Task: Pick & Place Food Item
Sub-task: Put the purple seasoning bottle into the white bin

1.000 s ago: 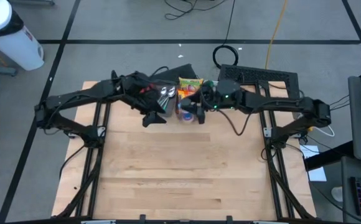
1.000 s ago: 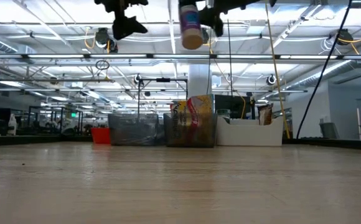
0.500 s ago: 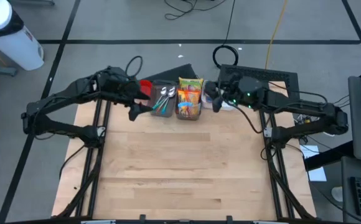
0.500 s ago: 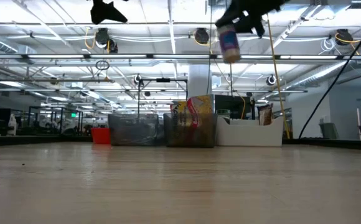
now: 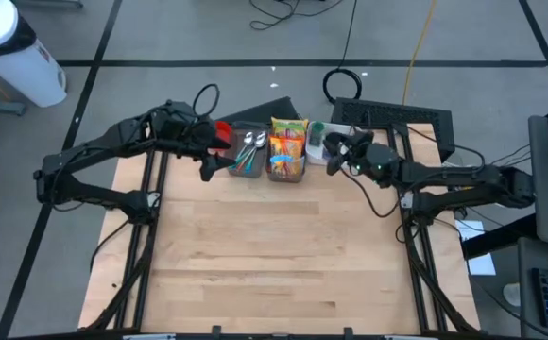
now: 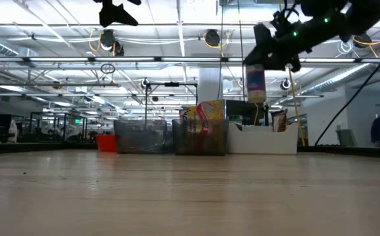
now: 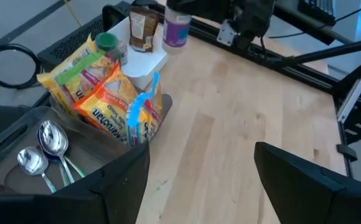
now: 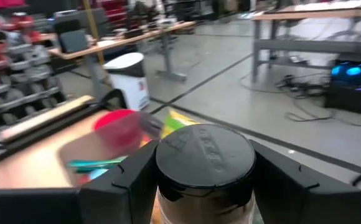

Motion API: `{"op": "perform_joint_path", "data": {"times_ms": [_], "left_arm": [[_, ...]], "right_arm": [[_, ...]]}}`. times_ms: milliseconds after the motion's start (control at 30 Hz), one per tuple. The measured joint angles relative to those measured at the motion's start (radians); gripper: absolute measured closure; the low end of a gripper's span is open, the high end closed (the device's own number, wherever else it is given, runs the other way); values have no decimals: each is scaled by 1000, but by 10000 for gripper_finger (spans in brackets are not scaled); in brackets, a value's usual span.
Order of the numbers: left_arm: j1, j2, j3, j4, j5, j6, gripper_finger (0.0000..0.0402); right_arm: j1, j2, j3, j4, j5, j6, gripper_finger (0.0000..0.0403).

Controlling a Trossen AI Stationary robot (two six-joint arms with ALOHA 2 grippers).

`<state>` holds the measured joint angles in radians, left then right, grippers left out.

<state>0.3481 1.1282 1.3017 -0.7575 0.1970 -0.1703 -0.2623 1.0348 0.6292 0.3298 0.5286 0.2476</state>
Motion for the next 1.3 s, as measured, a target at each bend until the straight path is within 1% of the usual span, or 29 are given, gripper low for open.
{"op": "perform_joint_path", "data": {"times_ms": [100,300,567,833,1133,1300], "left_arm": [[-1,-1,0,7,-6,-3,115],[-4,19,0,10,-25,-27,123],[-10,49,1,26,-50,-60,115],[-12,80,0,54,-49,-76,127],[-14,108,0,67,-40,-101,115],[-15,110,0,68,-39,-105,119]], "right_arm": [[-9,0,-58,47,51,-9,202],[-71,0,-147,115,48,-3,202],[-158,24,-196,211,43,-30,202],[-200,132,-202,313,-34,-44,202],[-222,275,-202,451,-35,-54,202],[-234,349,-201,523,-35,-54,202]]}}
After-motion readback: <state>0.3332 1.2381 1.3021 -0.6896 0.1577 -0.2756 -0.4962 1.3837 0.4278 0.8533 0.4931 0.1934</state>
